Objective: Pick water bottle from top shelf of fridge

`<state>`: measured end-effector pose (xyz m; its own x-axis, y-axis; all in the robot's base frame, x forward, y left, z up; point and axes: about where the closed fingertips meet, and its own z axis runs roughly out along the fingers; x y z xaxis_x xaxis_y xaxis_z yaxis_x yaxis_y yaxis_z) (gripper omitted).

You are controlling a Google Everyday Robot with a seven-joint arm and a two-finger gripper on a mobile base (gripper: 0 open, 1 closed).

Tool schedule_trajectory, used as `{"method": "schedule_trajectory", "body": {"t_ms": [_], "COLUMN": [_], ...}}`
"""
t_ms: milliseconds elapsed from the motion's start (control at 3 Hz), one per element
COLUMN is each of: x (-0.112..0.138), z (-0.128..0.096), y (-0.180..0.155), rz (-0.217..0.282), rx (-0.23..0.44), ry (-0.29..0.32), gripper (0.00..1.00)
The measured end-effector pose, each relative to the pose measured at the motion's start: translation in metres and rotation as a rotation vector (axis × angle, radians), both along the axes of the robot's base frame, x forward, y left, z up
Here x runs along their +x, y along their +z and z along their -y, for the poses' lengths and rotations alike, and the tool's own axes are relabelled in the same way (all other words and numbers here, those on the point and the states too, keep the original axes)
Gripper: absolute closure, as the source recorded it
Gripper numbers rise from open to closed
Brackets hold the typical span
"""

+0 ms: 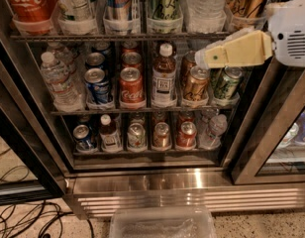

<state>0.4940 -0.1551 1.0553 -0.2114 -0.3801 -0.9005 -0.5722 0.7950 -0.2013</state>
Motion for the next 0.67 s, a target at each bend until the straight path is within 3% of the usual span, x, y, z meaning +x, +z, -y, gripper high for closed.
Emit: {"method": "schedule_trajectory", "body": {"t_ms": [667], "x": [0.015], "z": [-0.014], "y": [0.017], "rz": [0.047], "rx": [0.121], "ry": [-0.15], "gripper": [0.0]}}
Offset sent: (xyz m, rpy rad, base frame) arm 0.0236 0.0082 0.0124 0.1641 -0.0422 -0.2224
